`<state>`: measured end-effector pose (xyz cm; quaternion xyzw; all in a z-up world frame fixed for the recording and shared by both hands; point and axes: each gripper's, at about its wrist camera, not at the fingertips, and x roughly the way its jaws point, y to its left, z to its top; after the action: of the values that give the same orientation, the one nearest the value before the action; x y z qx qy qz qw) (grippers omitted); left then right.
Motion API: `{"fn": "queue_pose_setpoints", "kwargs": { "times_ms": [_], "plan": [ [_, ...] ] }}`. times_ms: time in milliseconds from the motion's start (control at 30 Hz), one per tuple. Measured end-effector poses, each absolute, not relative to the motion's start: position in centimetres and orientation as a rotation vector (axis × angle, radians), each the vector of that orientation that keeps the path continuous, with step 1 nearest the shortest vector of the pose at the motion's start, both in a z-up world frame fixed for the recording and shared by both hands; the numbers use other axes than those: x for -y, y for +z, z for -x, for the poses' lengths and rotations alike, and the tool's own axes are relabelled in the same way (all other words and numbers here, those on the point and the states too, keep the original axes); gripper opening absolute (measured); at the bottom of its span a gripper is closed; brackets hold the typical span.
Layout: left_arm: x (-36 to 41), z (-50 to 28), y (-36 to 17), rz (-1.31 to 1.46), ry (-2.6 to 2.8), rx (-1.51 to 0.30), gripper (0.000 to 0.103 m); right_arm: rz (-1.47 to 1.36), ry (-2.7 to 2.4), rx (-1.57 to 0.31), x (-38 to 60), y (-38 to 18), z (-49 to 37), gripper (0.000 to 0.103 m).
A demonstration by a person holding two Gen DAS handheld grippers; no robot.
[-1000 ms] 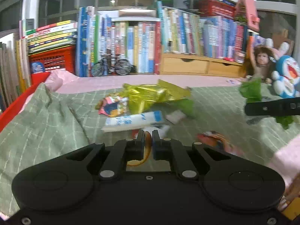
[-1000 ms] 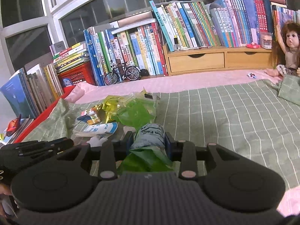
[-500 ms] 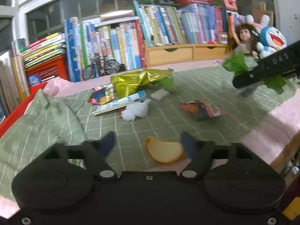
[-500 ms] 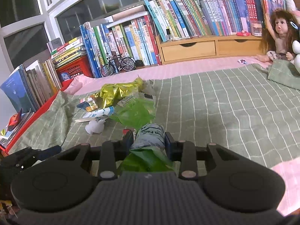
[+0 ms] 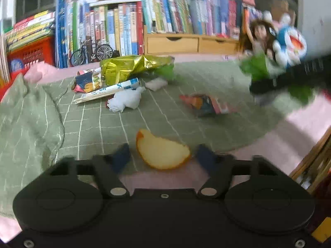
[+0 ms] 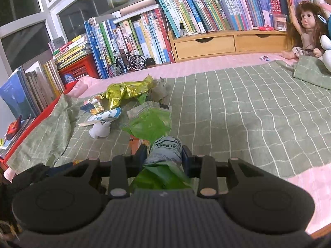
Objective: Collect trash
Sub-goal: 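Grasp the bread slice with the left tool while the right tool holds the green wrapper, then carry the bread slice and green wrapper over the bed edge toward the bin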
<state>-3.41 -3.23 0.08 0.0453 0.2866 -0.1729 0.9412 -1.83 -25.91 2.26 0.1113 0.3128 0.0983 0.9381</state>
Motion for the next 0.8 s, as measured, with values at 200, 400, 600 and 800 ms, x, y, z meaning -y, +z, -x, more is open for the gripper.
{"fn": "queue_pose_setpoints", "kwargs": {
  "times_ms": [200,400,600,800],
  "plan": [
    [3.9,4.4,0.9,-0.164,-0.338,-0.557,0.032,-0.215,0.223,-0.653,25.5,1.9,2.9,0.041],
    [4.2,6.2,1.7,-0.164,-0.364,-0.548,0.031,-0.229,0.249,-0.676,25.0,1.8,4.4,0.041],
    [3.5,9.1,2.2,-0.070,-0.315,-0.545,0.031,-0.291,0.264,-0.721,25.2,1.2,6.8,0.041],
    [3.3,12.9,2.2,-0.058,-0.318,-0.530,0.031,-0.334,0.251,-0.757,25.6,0.3,9.8,0.040]
  ]
}}
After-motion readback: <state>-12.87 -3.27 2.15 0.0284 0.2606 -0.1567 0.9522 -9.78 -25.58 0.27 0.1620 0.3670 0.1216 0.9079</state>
